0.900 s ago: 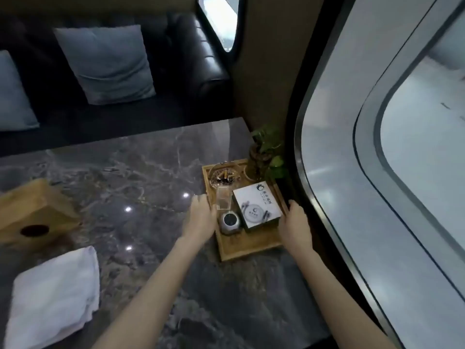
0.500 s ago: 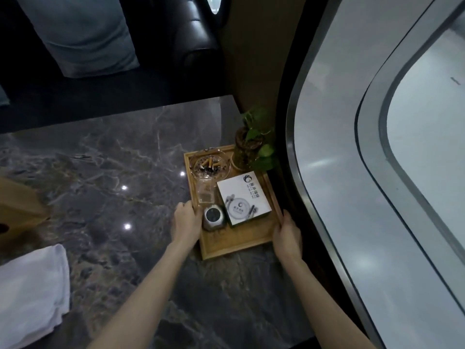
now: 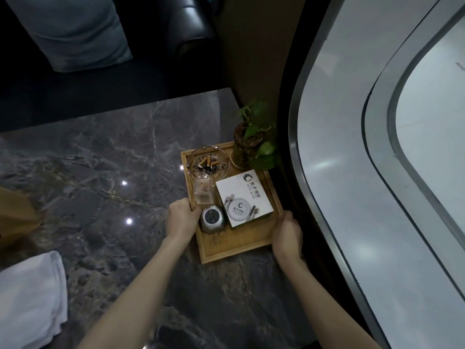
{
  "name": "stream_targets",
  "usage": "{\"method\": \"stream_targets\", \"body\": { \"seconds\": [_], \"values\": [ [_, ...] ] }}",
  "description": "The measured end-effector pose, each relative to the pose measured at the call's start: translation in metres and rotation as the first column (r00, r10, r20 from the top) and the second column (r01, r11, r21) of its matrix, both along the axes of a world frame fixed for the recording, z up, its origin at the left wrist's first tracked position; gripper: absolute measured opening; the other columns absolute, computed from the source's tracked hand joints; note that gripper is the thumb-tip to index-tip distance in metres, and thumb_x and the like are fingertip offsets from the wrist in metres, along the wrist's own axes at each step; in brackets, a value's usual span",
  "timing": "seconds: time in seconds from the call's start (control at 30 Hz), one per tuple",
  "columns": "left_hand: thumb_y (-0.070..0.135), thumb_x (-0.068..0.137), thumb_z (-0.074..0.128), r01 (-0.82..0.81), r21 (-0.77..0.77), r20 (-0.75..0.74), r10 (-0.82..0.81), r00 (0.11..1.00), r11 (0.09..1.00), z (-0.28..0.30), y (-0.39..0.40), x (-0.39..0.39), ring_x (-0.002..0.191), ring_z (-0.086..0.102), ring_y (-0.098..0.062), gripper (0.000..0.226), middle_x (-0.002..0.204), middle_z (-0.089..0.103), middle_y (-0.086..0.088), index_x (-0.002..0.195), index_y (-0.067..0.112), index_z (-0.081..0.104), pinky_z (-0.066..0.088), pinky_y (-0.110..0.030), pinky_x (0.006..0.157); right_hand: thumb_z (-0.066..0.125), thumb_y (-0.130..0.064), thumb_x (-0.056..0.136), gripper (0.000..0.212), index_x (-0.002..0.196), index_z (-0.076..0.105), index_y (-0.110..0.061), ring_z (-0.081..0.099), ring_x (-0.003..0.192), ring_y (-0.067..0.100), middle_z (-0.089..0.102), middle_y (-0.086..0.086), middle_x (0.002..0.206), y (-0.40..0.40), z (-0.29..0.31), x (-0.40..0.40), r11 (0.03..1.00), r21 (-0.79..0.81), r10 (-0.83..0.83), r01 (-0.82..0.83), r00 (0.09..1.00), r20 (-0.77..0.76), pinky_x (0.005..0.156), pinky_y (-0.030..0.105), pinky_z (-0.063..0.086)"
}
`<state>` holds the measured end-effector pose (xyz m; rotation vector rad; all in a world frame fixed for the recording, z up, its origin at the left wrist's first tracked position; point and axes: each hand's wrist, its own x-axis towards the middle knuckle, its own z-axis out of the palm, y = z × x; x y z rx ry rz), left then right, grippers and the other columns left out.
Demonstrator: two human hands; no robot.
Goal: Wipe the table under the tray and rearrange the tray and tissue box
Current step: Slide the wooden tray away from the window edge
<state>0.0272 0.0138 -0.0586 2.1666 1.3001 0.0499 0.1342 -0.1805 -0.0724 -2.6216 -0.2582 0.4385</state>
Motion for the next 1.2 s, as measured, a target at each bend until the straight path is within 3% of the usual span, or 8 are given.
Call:
{"method": "stream_targets", "body": {
  "seconds": [0.13, 0.33, 0.57, 0.83, 0.97, 1.1, 1.2],
  "values": [
    [0.033, 0.085, 0.055, 0.038, 0.048, -0.051, -0.035, 0.998, 0.998, 0.001, 0.006, -0.002, 0.080, 0.061, -0.040, 0.034, 0.084, 0.066, -0.024, 0.073, 0.001, 0.056, 0.044, -0.041, 0.065, 0.040, 0.007, 0.088, 0.019, 0.103, 0.052, 0.006, 0.060, 0.088, 0.037, 0.062, 0.026, 0.097, 0.000, 0.006, -0.002, 0.996, -0.045, 0.079, -0.076, 0.994, 0.074, 0.068, 0.038, 0.050],
    [0.027, 0.085, 0.056, 0.048, 0.014, 0.020, -0.049, 0.999, 0.999, 0.007, 0.009, -0.008, 0.078, 0.060, -0.038, 0.030, 0.081, 0.066, -0.022, 0.069, 0.003, 0.057, 0.040, -0.037, 0.062, 0.038, 0.013, 0.085, 0.026, 0.107, 0.052, 0.011, 0.053, 0.102, 0.040, 0.058, 0.031, 0.104, 0.006, 0.013, -0.008, 0.999, 0.022, 0.047, -0.050, 0.993, 0.107, 0.084, 0.043, 0.048],
    [0.037, 0.085, 0.056, 0.002, -0.045, 0.043, 0.000, 0.999, 0.999, 0.014, 0.024, -0.037, 0.066, 0.053, -0.029, 0.041, 0.070, 0.060, -0.014, 0.055, 0.011, 0.047, 0.035, -0.031, 0.059, 0.041, 0.012, 0.086, 0.018, 0.095, 0.055, 0.007, 0.057, 0.093, 0.038, 0.061, 0.028, 0.095, 0.023, 0.015, -0.026, 0.993, 0.005, 0.113, -0.115, 0.979, 0.171, 0.078, 0.041, 0.048],
    [0.033, 0.083, 0.060, -0.092, -0.038, 0.036, 0.093, 0.995, 0.995, 0.016, 0.046, -0.104, 0.070, 0.060, -0.039, 0.045, 0.071, 0.065, -0.024, 0.048, 0.012, 0.041, 0.036, -0.035, 0.057, 0.046, 0.015, 0.082, 0.013, 0.085, 0.056, 0.008, 0.057, 0.083, 0.040, 0.062, 0.028, 0.086, 0.060, 0.019, -0.073, 0.975, 0.040, 0.209, -0.219, 0.961, 0.181, 0.072, 0.042, 0.049],
    [0.031, 0.084, 0.060, -0.118, 0.007, 0.010, 0.118, 0.993, 0.993, 0.018, 0.053, -0.138, 0.066, 0.058, -0.038, 0.048, 0.069, 0.064, -0.025, 0.046, 0.012, 0.037, 0.031, -0.035, 0.055, 0.063, 0.015, 0.072, 0.012, 0.078, 0.058, 0.005, 0.062, 0.069, 0.037, 0.064, 0.025, 0.073, 0.075, 0.015, -0.103, 0.978, 0.052, 0.194, -0.202, 0.972, 0.135, 0.062, 0.038, 0.053],
    [0.028, 0.083, 0.060, -0.135, -0.012, -0.003, 0.135, 0.991, 0.991, 0.016, 0.061, -0.165, 0.060, 0.052, -0.031, 0.045, 0.058, 0.055, -0.013, 0.046, 0.016, 0.038, 0.029, -0.032, 0.053, 0.049, 0.008, 0.085, 0.009, 0.091, 0.057, 0.007, 0.058, 0.090, 0.039, 0.062, 0.027, 0.093, 0.083, 0.011, -0.126, 0.964, 0.096, 0.237, -0.248, 0.965, 0.113, 0.080, 0.044, 0.049],
    [0.027, 0.083, 0.059, -0.149, -0.016, -0.018, 0.149, 0.989, 0.989, 0.012, 0.068, -0.182, 0.062, 0.054, -0.031, 0.037, 0.059, 0.053, -0.009, 0.053, 0.010, 0.047, 0.030, -0.033, 0.052, 0.042, 0.003, 0.091, 0.015, 0.101, 0.053, 0.004, 0.052, 0.100, 0.034, 0.057, 0.023, 0.105, 0.085, 0.012, -0.142, 0.961, 0.073, 0.264, -0.267, 0.963, 0.050, 0.087, 0.040, 0.044]
  ]
}}
